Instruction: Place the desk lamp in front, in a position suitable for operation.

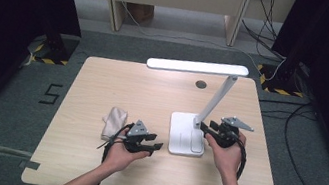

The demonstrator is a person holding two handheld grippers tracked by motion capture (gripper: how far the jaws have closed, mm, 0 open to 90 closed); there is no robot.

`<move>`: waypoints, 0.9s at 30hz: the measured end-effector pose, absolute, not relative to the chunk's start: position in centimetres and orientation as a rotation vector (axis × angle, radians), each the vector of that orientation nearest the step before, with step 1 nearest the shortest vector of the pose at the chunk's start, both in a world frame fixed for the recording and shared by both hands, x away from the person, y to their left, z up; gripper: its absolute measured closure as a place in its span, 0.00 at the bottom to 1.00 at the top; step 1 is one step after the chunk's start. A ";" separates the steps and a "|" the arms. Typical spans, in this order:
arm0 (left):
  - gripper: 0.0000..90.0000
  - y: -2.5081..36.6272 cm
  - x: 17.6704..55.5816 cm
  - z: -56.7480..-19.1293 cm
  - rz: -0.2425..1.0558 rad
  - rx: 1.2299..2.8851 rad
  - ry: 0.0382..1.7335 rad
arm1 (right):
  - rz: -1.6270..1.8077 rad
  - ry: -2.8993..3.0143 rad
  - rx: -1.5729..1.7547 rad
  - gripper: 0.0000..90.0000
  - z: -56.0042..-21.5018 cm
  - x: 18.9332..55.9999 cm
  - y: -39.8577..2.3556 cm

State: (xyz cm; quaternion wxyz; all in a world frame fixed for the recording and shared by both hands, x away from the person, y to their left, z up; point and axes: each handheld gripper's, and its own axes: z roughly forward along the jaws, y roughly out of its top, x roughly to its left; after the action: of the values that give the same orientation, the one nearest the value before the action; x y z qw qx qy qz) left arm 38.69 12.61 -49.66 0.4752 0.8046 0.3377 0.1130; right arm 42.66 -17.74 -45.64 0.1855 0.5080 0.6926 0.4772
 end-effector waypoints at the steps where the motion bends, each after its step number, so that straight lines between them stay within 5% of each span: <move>1: 0.58 12.1 38.9 -49.7 0.279 1.975 0.814 | 1.345 1.951 1.431 0.60 -45.6 42.7 -17.7; 16: 0.58 6.4 40.2 -51.0 0.356 2.096 0.688 | 1.325 1.758 1.388 0.62 -41.6 46.1 -17.1; 27: 0.57 5.9 39.5 -50.9 0.291 2.130 0.633 | 1.304 1.746 1.414 0.82 -41.2 46.8 -16.1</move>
State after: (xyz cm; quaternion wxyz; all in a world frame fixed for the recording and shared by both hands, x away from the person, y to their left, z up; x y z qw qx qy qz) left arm 39.47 5.89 -50.88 0.4350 0.8558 0.2543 0.1171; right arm 46.76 -16.13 -41.20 0.2686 0.5244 0.6474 0.4835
